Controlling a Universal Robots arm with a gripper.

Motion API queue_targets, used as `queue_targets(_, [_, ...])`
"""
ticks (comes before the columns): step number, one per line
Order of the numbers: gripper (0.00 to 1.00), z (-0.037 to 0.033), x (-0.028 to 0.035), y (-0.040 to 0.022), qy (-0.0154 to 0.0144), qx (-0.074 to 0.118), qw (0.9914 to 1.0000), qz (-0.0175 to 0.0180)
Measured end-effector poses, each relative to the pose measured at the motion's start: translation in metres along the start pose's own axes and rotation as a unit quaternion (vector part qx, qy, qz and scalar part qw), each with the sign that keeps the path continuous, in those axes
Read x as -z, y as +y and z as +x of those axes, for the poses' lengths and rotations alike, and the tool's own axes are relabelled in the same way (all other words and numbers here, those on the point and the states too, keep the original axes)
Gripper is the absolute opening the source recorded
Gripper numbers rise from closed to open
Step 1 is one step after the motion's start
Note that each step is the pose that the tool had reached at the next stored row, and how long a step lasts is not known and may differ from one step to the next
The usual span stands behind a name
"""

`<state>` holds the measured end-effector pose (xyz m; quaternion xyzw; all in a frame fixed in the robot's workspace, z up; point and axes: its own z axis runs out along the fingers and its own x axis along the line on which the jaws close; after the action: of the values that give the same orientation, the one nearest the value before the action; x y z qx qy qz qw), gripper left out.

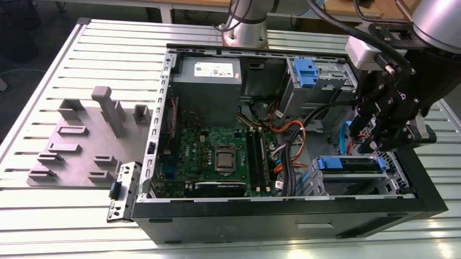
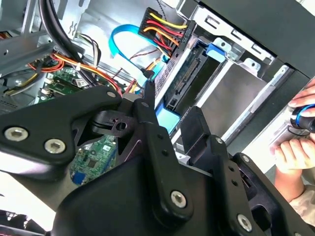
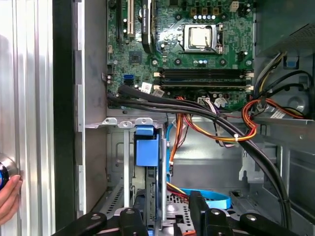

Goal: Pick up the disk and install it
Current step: 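Insert the first disk wire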

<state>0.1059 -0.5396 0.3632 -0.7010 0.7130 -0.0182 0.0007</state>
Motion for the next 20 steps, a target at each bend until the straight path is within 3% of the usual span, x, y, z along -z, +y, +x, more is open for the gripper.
queue_targets(4, [0.48, 0.0000, 0.0044, -0.0003, -0.0001, 0.000, 1.00000, 0.0000])
queue_targets(7, [0.48, -0.0007, 0.0043, -0.0009, -0.0002, 0.000, 1.00000, 0.0000])
queue_targets(16, [0.48, -0.0025, -0.0053, -0.0088, -0.0002, 0.000, 1.00000, -0.0019])
queue_targets(20, [0.48, -0.0025, -0.0054, -0.0091, -0.0001, 0.000, 1.00000, -0.0020])
